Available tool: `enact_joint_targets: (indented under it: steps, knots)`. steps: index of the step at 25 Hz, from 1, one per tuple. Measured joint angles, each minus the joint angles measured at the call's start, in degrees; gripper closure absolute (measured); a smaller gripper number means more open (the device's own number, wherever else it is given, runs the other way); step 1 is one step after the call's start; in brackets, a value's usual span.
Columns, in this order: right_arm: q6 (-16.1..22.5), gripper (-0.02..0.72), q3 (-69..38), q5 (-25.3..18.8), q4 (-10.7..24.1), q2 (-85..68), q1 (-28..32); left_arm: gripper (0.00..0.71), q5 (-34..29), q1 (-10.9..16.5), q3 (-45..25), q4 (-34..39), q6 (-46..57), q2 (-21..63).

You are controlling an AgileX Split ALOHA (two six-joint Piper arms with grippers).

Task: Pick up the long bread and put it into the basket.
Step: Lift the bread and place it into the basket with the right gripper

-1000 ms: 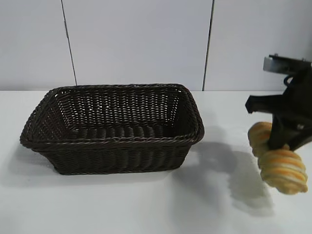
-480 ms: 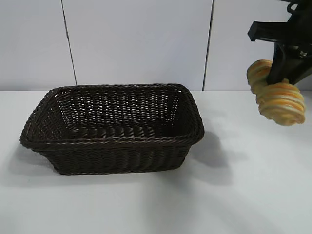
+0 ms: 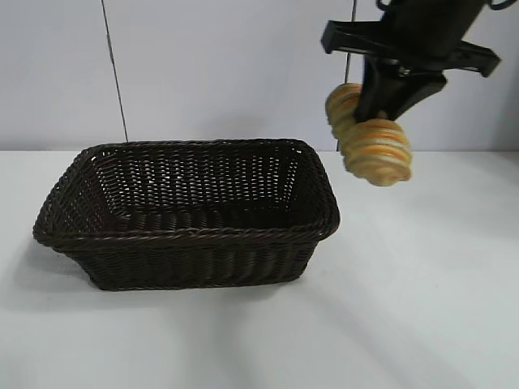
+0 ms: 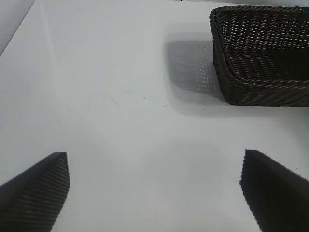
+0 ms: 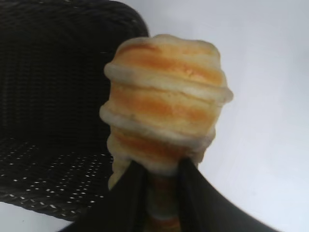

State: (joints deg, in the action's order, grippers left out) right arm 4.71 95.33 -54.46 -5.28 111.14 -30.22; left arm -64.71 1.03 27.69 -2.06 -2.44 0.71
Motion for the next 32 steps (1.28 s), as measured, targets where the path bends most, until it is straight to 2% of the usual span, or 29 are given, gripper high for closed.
enact_joint_targets:
  steps: [1,3,7,9,11,13,17,28,30,32]
  knots:
    - [-1.4,0.556,1.6,-0.2,0.2,1.1,-0.8,0.016,0.0,0.0,0.0,0.0,0.0,0.0]
    - [-7.6,0.556,4.3,-0.4,0.4,3.7,-2.3,0.016,0.0,0.0,0.0,0.0,0.0,0.0]
    - [-26.7,0.594,8.0,1.2,0.7,7.3,-3.9,0.016,0.0,0.0,0.0,0.0,0.0,0.0]
    - [-34.1,0.611,8.3,3.6,0.7,8.5,-4.0,0.016,0.0,0.0,0.0,0.0,0.0,0.0]
    - [-39.2,0.611,8.4,5.9,0.9,9.7,-4.0,0.016,0.0,0.0,0.0,0.0,0.0,0.0]
    - [-42.4,0.621,8.4,7.3,0.9,10.8,-4.0,0.016,0.0,0.0,0.0,0.0,0.0,0.0]
    - [-45.1,0.62,8.4,8.1,0.3,13.2,-4.0,0.016,0.0,0.0,0.0,0.0,0.0,0.0]
    - [-45.5,0.617,8.4,9.5,0.2,17.3,-4.0,0.016,0.0,0.0,0.0,0.0,0.0,0.0]
    - [-45.5,0.573,8.4,9.5,0.2,17.3,-4.0,0.016,0.0,0.0,0.0,0.0,0.0,0.0]
    - [-45.5,0.441,8.4,9.4,0.2,17.3,-4.0,0.016,0.0,0.0,0.0,0.0,0.0,0.0]
